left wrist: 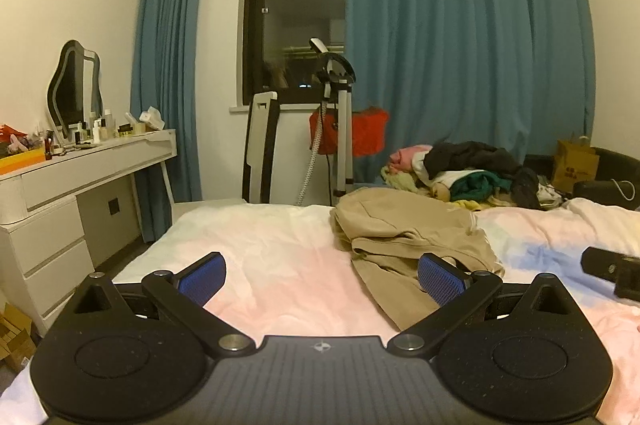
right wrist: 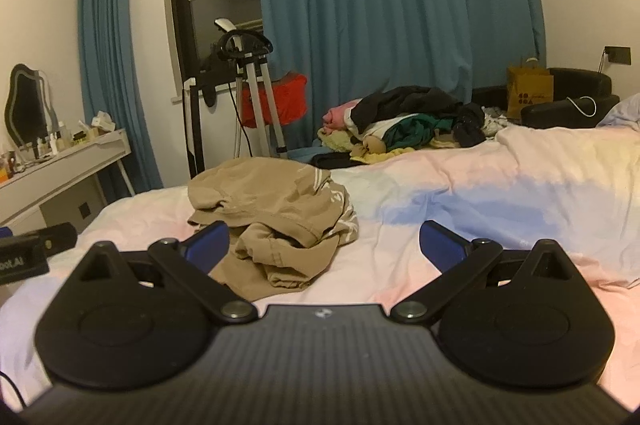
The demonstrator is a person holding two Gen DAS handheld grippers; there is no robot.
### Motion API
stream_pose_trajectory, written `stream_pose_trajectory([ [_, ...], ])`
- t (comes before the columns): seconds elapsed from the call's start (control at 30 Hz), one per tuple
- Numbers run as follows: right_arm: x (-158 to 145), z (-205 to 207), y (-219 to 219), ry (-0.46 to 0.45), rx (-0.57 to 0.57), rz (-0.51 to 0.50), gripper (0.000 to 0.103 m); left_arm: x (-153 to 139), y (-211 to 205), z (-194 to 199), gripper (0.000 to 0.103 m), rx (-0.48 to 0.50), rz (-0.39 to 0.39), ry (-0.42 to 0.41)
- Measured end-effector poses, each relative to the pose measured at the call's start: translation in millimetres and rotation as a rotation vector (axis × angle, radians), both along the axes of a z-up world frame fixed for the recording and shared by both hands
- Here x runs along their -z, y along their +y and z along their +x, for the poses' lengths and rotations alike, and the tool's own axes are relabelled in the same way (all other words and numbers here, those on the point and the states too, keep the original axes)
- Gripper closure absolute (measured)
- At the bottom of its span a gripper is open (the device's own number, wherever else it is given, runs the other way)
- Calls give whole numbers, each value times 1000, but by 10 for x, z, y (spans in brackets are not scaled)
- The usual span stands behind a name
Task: Fold clothes
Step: 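Move both grippers toward the crumpled beige sweatshirt on the bed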
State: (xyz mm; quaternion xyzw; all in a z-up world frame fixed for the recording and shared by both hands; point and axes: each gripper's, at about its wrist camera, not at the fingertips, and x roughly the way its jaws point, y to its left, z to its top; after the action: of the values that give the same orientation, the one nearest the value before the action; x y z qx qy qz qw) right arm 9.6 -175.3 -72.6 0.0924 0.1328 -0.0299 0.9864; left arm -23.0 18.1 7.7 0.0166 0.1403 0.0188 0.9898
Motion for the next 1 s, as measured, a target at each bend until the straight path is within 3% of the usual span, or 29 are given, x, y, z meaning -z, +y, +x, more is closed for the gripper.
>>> stream_pose_trajectory([
  [0.23, 6, 0, -4, -16, -26, 35, 0, -10, 15, -19, 0, 21, 6, 1],
  [0.5, 70, 30, 71, -11, 13, -41, 0, 27, 62, -22, 0, 40, -8, -9],
  [0.63, 42, -21, 36, -69, 37, -43, 0, 49, 95, -13, 0, 51, -38, -12],
  [0.83, -91, -38, -49, -129, 25, 42, 0, -1, 85, -40, 0, 56, -57, -71],
  [1.0, -331, 46, -136, -164, 21, 95, 1, 3, 46, 91, 0, 83, -54, -55],
])
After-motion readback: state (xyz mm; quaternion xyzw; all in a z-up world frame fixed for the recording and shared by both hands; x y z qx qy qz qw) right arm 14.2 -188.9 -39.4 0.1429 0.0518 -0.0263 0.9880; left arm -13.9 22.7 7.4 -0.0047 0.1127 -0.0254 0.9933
